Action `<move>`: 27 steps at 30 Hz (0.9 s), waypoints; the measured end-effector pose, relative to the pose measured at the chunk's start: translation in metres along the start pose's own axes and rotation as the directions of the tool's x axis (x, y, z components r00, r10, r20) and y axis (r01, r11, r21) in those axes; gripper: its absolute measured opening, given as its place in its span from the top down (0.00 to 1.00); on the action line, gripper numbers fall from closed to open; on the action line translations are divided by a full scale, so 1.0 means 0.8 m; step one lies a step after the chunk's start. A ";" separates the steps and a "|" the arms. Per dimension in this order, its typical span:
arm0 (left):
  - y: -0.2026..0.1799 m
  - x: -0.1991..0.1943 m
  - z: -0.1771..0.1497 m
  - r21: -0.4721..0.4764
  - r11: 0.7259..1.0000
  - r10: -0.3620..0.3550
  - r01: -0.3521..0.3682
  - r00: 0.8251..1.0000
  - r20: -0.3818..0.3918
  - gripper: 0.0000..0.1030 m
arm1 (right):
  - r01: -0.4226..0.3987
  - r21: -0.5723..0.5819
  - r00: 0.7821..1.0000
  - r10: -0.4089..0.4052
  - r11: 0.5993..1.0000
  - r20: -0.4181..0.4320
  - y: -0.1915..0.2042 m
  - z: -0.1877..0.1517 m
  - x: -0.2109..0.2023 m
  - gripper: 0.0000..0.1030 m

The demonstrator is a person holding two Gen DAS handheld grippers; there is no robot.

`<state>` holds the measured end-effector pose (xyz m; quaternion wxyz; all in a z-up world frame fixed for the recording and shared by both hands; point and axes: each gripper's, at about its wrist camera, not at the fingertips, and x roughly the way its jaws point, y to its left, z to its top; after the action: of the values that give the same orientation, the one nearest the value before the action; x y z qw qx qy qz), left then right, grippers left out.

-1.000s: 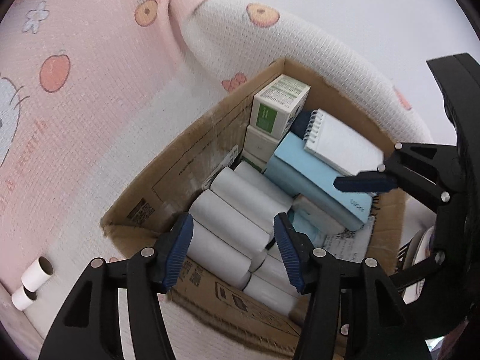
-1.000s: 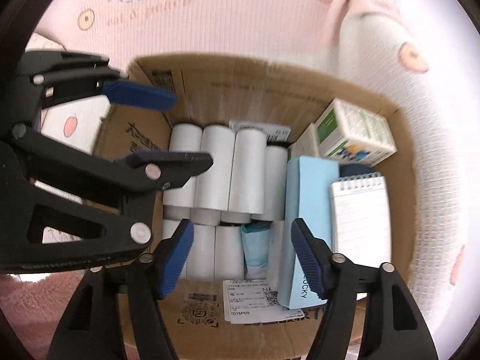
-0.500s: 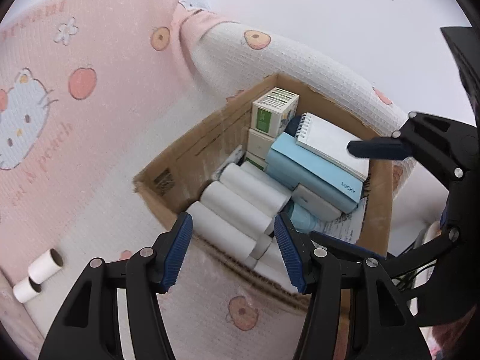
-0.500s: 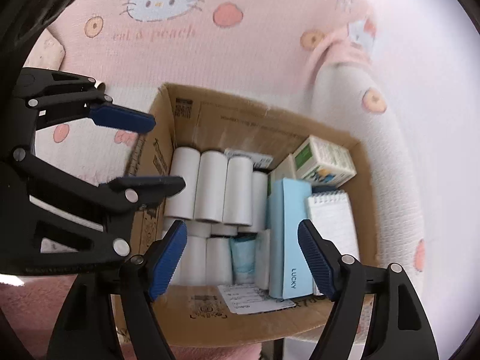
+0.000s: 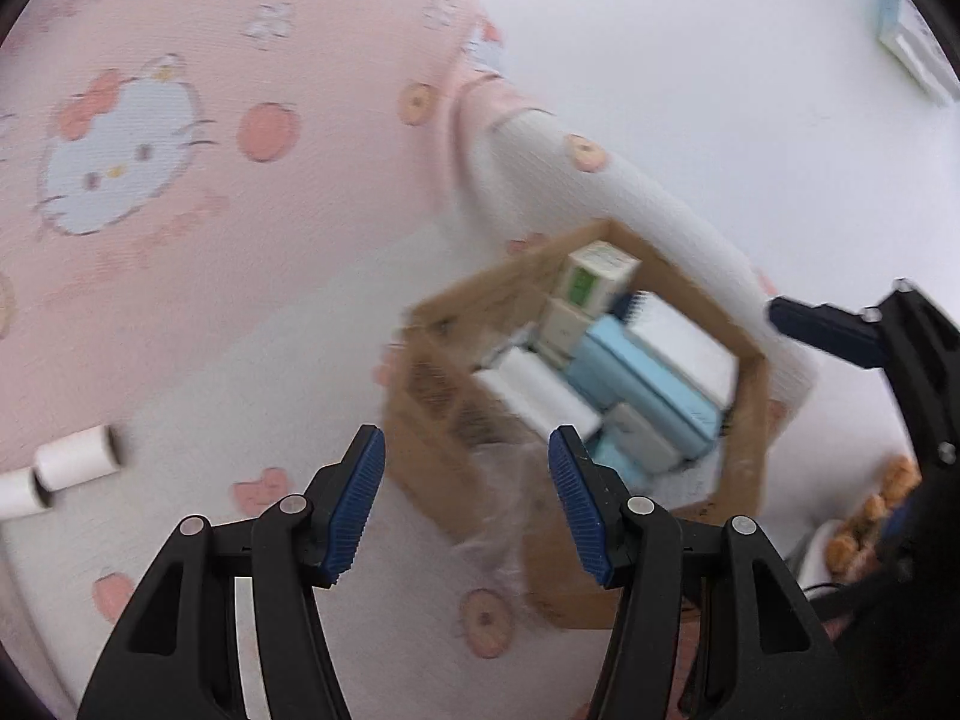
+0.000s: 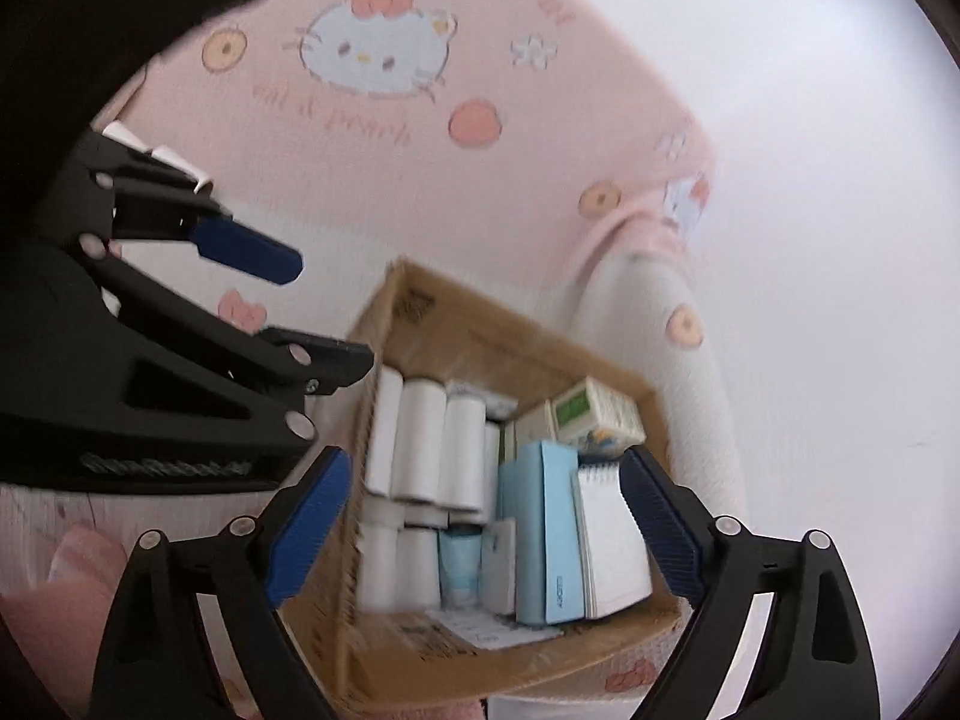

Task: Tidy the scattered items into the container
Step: 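Move both tools back toward the remaining two white tubes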

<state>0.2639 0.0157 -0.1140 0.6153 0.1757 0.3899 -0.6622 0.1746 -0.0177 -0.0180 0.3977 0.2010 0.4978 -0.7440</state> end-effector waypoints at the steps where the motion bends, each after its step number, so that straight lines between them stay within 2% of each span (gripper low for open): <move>1: 0.006 -0.003 -0.004 0.000 0.999 0.036 -0.036 0.999 0.005 0.41 | -0.010 -0.007 1.000 0.010 1.000 0.015 0.008 0.006 -0.002 0.10; 5: 0.033 -0.006 -0.019 -0.027 0.994 0.101 -0.102 0.995 -0.022 0.41 | -0.059 -0.060 0.997 0.062 0.996 0.050 0.044 0.026 0.002 0.09; 9: 0.072 -0.009 -0.042 -0.098 0.982 0.153 -0.159 0.986 -0.063 0.41 | -0.123 -0.091 0.989 0.130 0.988 0.074 0.074 0.039 0.011 0.09; 15: 0.133 -0.014 -0.082 -0.200 0.936 0.273 -0.290 0.956 -0.107 0.41 | -0.230 -0.156 0.960 0.251 0.961 0.128 0.127 0.056 0.030 0.09; 17: 0.158 -0.011 -0.095 -0.250 0.907 0.324 -0.340 0.940 -0.102 0.41 | -0.254 -0.169 0.953 0.276 0.952 0.122 0.147 0.062 0.040 0.09; 18: 0.174 -0.007 -0.100 -0.285 0.890 0.341 -0.357 0.934 -0.106 0.41 | -0.240 -0.168 0.960 0.259 0.956 0.103 0.159 0.066 0.046 0.09; 20: 0.201 -0.004 -0.107 -0.362 0.862 0.335 -0.355 0.935 -0.118 0.41 | -0.239 -0.176 0.963 0.257 0.955 0.086 0.178 0.074 0.056 0.09; 23: 0.245 -0.003 -0.119 -0.509 0.811 0.276 -0.289 0.956 -0.102 0.41 | -0.311 -0.180 0.937 0.332 0.933 0.107 0.200 0.081 0.071 0.09; 24: 0.256 -0.002 -0.124 -0.542 0.793 0.263 -0.277 0.959 -0.105 0.41 | -0.346 -0.157 0.920 0.367 0.925 0.135 0.203 0.083 0.077 0.09; 26: 0.283 -0.002 -0.135 -0.609 0.744 0.269 -0.274 0.958 -0.103 0.41 | -0.416 -0.100 0.882 0.427 0.904 0.200 0.205 0.082 0.093 0.09; 27: 0.294 -0.003 -0.140 -0.631 0.724 0.280 -0.280 0.955 -0.102 0.41 | -0.433 -0.086 0.871 0.441 0.897 0.217 0.208 0.082 0.099 0.09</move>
<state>0.4605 0.1135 -0.2538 0.7308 0.0128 0.5604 -0.3896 0.2648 -0.1391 -0.1421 0.6140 0.2135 0.4024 -0.6446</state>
